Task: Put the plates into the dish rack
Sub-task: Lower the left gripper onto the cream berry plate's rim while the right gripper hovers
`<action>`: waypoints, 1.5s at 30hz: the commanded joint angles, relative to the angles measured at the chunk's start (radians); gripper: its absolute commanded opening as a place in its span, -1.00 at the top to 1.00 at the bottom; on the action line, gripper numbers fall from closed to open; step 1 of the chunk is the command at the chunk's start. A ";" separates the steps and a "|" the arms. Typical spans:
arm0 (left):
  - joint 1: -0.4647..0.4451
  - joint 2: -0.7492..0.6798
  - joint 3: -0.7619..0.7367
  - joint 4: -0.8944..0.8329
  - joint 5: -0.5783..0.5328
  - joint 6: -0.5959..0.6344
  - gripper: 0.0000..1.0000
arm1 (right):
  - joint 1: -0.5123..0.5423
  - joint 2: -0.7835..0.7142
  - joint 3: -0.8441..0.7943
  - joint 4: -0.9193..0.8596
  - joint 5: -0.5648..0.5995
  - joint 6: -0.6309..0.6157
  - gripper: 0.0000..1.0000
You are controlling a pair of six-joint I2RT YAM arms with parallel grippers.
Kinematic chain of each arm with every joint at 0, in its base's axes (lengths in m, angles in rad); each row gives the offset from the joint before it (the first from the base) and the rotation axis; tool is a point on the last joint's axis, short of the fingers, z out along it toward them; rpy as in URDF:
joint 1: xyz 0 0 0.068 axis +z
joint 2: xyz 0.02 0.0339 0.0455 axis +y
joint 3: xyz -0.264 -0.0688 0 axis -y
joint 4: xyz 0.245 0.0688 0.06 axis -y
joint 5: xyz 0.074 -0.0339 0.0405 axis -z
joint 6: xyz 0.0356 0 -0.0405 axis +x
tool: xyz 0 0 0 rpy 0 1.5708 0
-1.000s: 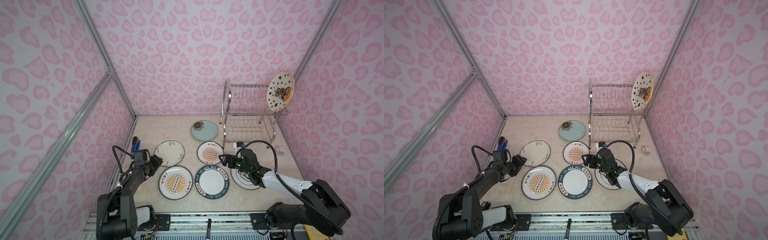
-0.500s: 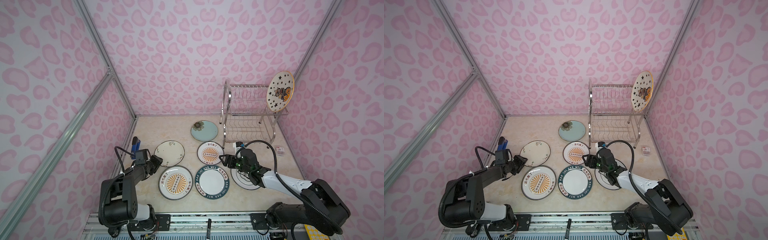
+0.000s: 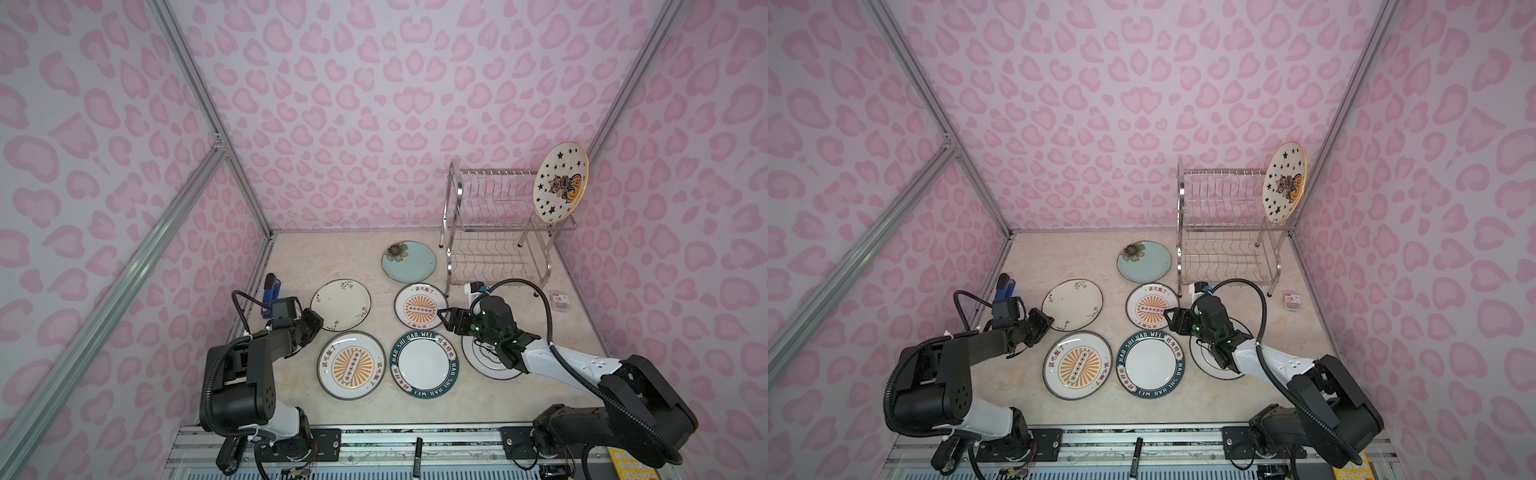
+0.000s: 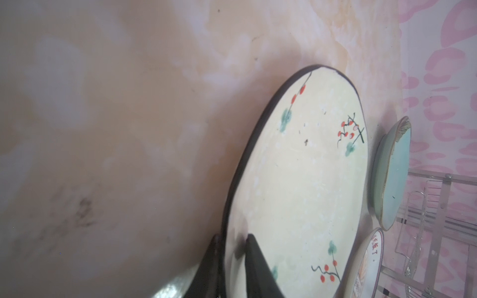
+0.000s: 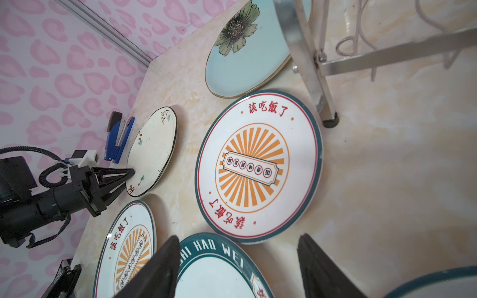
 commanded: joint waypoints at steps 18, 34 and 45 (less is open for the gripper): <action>-0.001 -0.031 0.057 -0.159 -0.032 0.077 0.92 | 0.001 -0.010 0.013 -0.005 0.001 -0.031 -0.39; -0.001 -0.135 0.082 -0.172 0.069 0.091 0.92 | 0.013 0.015 0.030 0.023 -0.016 -0.016 -0.35; 0.000 -0.169 0.105 -0.154 0.161 0.088 0.92 | 0.031 0.043 0.053 0.030 -0.019 -0.011 -0.35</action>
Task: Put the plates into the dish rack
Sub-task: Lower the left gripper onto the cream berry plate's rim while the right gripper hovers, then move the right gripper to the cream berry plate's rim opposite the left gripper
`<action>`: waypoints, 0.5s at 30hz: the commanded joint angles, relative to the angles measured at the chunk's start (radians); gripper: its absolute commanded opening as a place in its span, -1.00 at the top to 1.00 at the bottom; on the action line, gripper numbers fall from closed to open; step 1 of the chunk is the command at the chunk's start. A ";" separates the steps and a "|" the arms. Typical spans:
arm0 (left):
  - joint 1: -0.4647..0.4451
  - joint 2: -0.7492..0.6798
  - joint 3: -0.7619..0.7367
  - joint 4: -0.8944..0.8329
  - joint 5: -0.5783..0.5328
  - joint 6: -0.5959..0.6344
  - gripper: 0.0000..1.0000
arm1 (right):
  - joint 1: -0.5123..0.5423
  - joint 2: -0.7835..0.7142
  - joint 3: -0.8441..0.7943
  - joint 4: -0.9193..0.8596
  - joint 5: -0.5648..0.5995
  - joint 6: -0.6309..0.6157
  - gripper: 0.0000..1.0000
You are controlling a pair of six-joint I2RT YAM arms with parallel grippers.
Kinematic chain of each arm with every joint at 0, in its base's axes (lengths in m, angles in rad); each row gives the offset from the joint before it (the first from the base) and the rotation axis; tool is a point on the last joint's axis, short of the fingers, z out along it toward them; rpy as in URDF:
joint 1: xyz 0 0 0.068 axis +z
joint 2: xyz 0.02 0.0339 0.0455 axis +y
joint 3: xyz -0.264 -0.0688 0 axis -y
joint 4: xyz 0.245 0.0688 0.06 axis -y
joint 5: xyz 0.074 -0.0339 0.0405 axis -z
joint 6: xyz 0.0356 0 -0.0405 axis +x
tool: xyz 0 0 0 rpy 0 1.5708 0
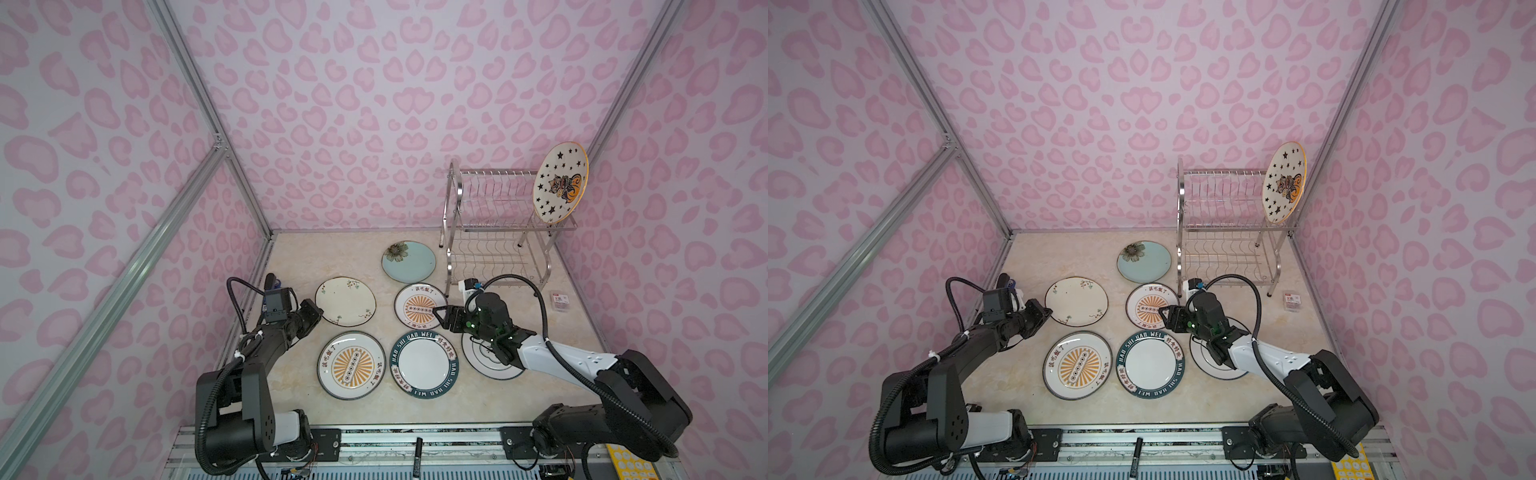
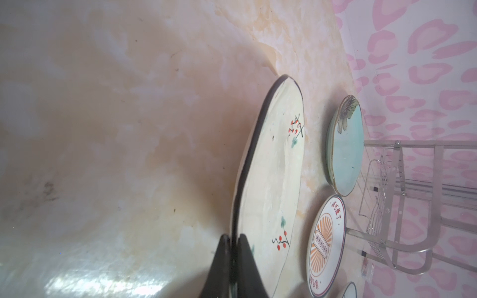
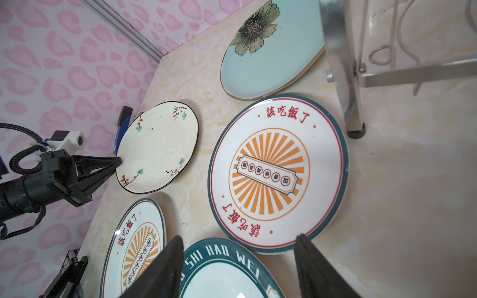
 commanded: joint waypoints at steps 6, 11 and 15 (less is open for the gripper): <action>0.000 0.005 0.009 0.069 0.113 0.009 0.91 | 0.052 0.078 0.042 0.084 0.006 0.053 -0.34; 0.000 0.010 -0.006 0.110 0.134 -0.012 0.91 | 0.143 0.199 0.108 0.174 0.042 0.150 -0.34; -0.001 0.020 -0.017 0.132 0.144 -0.026 0.91 | 0.211 0.314 0.185 0.231 0.064 0.215 -0.33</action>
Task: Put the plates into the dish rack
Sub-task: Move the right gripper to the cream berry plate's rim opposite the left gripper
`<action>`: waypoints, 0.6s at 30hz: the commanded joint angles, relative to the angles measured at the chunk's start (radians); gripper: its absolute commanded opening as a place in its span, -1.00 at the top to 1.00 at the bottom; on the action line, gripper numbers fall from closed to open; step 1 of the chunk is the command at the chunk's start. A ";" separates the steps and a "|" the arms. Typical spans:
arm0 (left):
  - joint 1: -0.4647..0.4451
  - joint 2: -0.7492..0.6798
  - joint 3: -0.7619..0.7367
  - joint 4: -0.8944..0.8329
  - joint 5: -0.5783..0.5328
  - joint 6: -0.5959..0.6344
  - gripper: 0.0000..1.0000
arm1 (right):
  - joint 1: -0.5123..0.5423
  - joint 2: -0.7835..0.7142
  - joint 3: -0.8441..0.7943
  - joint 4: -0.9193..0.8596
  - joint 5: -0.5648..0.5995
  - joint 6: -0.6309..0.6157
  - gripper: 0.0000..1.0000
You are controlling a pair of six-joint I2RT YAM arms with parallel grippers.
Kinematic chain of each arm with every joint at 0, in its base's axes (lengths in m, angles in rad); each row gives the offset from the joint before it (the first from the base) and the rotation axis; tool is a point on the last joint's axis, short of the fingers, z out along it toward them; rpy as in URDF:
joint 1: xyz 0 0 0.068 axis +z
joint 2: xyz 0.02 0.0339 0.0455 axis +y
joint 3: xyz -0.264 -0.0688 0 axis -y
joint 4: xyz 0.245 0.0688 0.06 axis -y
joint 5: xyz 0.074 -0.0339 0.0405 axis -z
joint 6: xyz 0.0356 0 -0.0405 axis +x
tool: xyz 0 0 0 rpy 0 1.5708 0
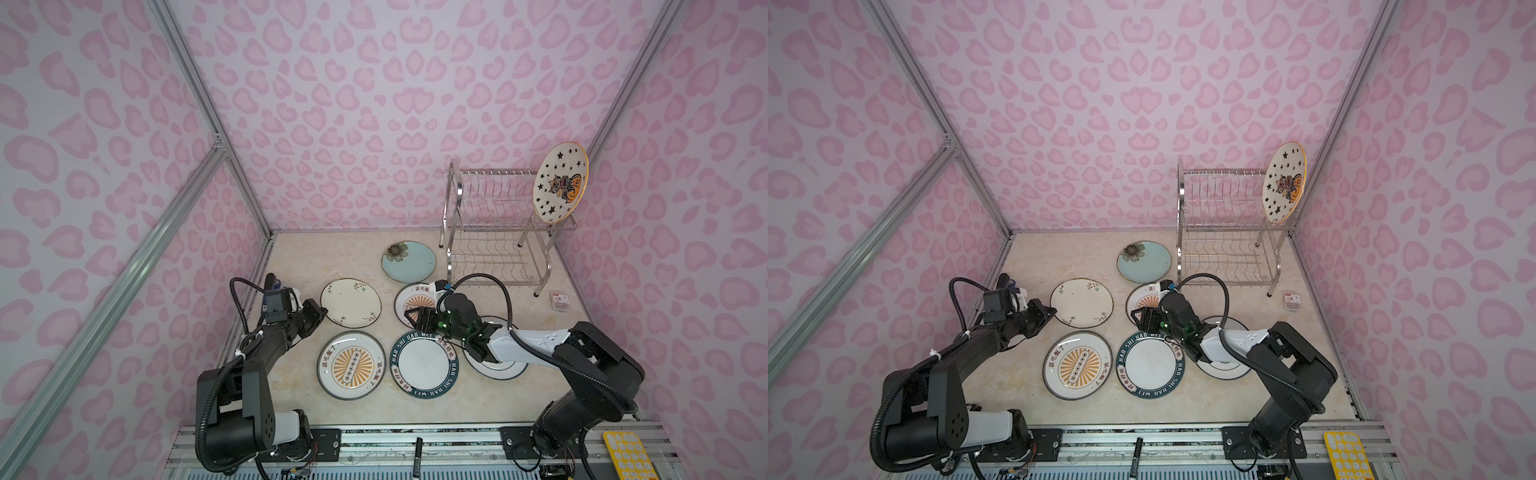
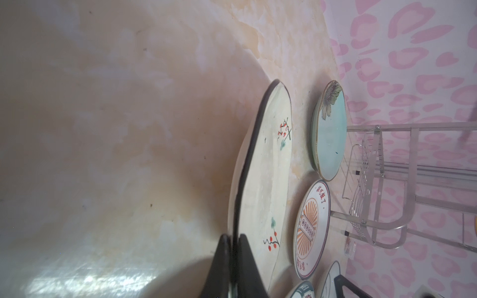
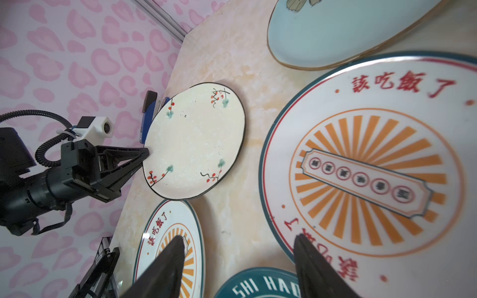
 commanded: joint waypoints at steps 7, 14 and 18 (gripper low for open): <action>0.001 0.004 -0.018 0.138 0.091 -0.044 0.92 | 0.054 0.159 0.120 0.093 0.036 0.114 -0.38; 0.002 -0.019 -0.013 0.149 0.095 -0.065 0.91 | 0.065 0.218 0.158 0.063 0.047 0.147 -0.45; 0.006 -0.029 -0.007 0.137 0.099 -0.061 0.91 | 0.067 0.265 0.190 0.077 0.034 0.184 -0.46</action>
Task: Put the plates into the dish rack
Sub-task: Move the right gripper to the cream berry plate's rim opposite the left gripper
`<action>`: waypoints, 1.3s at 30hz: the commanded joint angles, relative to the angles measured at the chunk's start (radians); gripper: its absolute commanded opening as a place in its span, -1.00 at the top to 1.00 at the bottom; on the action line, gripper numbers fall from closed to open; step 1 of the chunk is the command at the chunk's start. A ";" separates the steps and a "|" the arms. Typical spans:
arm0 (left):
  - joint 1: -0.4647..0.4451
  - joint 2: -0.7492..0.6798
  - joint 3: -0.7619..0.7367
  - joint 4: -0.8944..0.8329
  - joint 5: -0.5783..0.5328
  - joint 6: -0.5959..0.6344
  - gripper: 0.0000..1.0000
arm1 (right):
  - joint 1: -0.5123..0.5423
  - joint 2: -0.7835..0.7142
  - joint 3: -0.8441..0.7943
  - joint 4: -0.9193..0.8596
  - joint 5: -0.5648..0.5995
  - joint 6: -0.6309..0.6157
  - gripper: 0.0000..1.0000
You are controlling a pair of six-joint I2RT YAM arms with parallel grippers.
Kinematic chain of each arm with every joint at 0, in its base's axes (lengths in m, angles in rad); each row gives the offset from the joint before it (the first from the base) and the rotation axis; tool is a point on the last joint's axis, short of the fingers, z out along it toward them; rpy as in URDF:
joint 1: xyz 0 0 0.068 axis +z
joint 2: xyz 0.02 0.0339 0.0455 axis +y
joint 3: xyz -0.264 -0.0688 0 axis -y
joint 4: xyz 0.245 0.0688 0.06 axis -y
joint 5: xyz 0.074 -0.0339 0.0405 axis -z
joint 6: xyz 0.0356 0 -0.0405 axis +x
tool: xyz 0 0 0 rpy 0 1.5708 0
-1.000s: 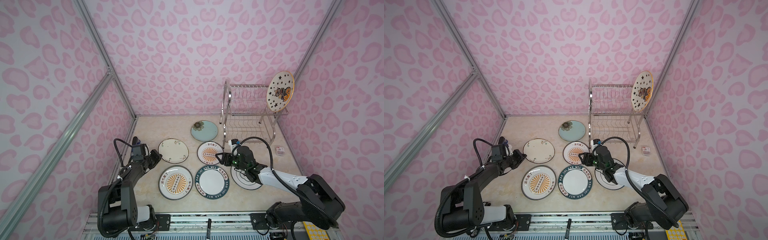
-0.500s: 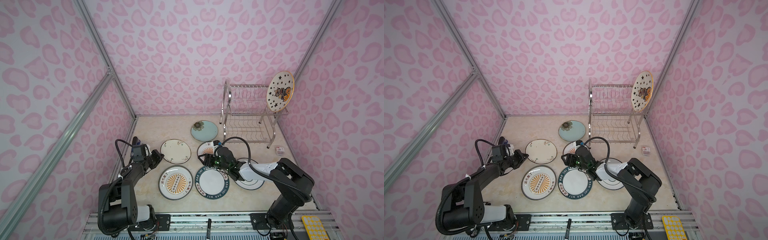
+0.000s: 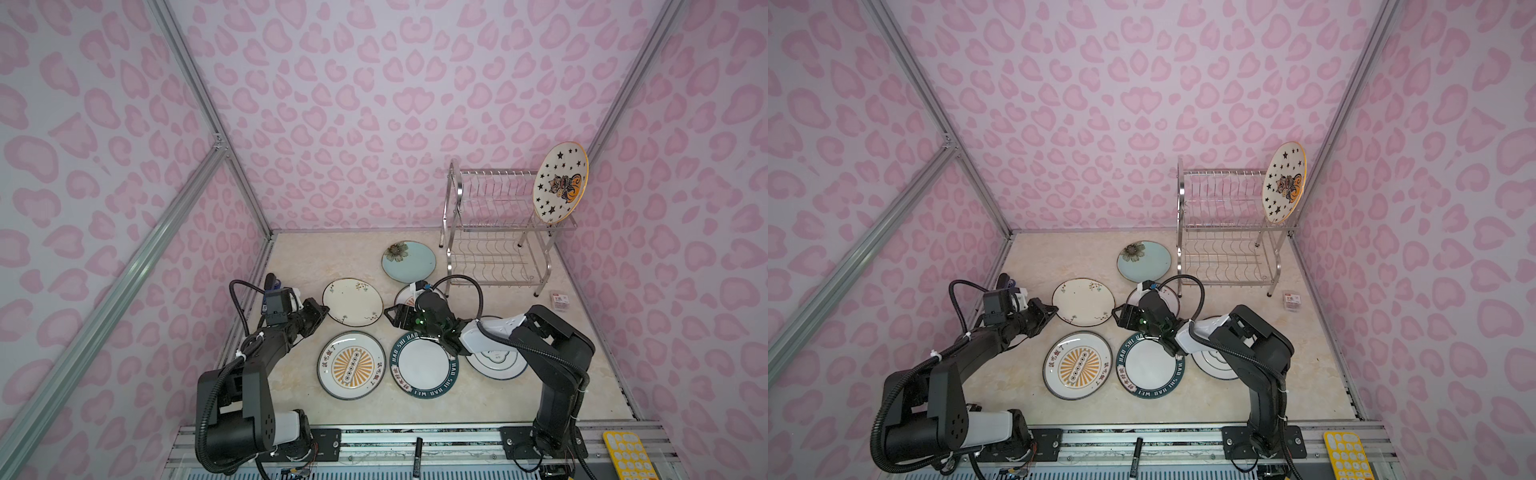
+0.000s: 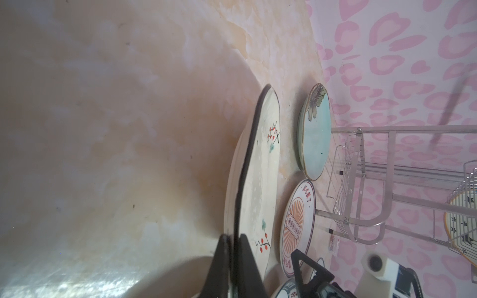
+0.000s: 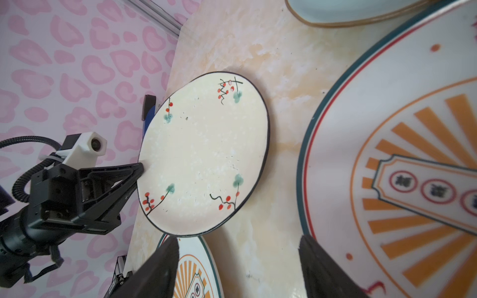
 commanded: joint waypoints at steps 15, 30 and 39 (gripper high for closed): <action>0.003 -0.045 0.024 0.047 0.067 0.005 0.91 | 0.024 0.131 0.145 -0.036 -0.022 0.085 -0.49; 0.004 -0.114 0.011 0.040 0.107 -0.015 0.91 | 0.009 0.194 0.204 0.052 -0.049 0.157 -0.44; 0.004 -0.156 -0.008 0.054 0.138 -0.045 0.91 | -0.002 0.221 0.221 0.131 -0.078 0.209 -0.22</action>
